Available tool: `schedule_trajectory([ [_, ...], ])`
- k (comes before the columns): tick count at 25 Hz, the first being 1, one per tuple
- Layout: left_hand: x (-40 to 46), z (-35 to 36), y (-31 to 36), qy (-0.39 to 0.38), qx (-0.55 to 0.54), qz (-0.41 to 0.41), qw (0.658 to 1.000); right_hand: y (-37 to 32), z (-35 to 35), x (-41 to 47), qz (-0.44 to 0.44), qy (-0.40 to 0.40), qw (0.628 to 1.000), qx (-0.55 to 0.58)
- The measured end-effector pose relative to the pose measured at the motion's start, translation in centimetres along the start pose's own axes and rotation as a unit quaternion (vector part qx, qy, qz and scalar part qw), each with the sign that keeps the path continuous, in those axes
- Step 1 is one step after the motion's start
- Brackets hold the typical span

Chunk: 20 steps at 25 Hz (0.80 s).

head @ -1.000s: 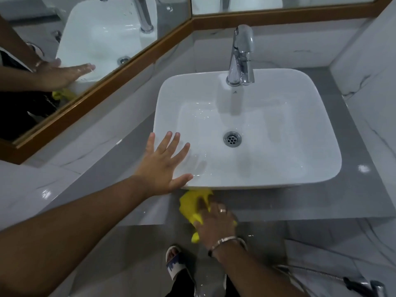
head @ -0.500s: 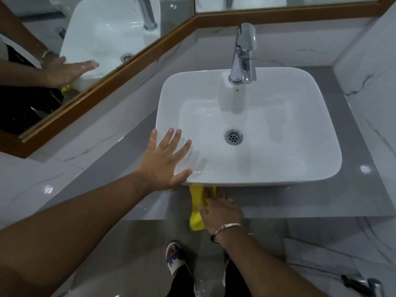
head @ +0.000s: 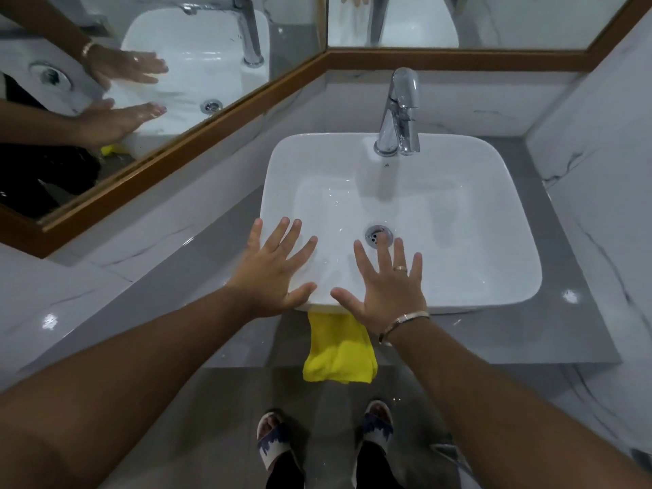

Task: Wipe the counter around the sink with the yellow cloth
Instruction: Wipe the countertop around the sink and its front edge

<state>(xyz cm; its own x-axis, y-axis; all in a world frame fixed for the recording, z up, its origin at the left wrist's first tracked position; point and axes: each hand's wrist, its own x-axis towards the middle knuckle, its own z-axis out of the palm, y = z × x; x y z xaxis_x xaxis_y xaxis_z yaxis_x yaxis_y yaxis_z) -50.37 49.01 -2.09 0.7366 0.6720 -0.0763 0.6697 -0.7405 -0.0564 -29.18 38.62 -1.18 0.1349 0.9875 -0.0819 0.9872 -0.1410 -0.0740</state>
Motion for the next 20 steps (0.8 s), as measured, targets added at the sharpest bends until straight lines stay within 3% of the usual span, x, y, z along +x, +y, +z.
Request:
schedule_trajectory([
  [2, -0.3, -0.2, 0.2, 0.024, -0.012, -0.028, 0.999, 0.2, 1.3, 0.3, -0.002, -0.016, 1.000, -0.016],
  [5, -3.6, 1.3, 1.2, 0.114, -0.073, -0.143, 0.980, 0.2, 1.6, 0.2, 0.000, -0.023, 1.000, -0.018],
  [6, -5.7, 2.4, 2.2, 0.157, -0.103, -0.142, 0.972, 0.1, 1.4, 0.3, -0.001, -0.023, 1.000, -0.017],
  [8, -10.2, 5.2, 6.2, 0.224, -0.163, -0.027, 0.960, 0.0, 1.3, 0.5, -0.001, -0.031, 0.999, -0.013],
  [9, -11.5, 6.1, 8.7, 0.202, -0.183, 0.051, 0.961, -0.1, 1.3, 0.3, 0.000, -0.032, 0.999, -0.012],
  [11, -10.1, 6.6, 12.9, 0.084, -0.185, 0.179, 0.963, 0.0, 1.4, 0.3, 0.001, -0.034, 0.999, -0.004],
  [14, -3.2, 5.8, 15.5, -0.042, -0.138, 0.190, 0.971, 0.1, 1.5, 0.6, 0.008, -0.045, 0.999, -0.003],
  [18, -3.2, 7.7, 13.5, -0.041, -0.149, 0.199, 0.968, 0.4, 1.4, 0.8, -0.002, -0.069, 0.998, -0.004],
  [20, -6.5, 9.9, 9.2, 0.020, -0.140, 0.169, 0.975, 0.4, 1.2, 0.9, -0.005, -0.081, 0.997, -0.007],
])
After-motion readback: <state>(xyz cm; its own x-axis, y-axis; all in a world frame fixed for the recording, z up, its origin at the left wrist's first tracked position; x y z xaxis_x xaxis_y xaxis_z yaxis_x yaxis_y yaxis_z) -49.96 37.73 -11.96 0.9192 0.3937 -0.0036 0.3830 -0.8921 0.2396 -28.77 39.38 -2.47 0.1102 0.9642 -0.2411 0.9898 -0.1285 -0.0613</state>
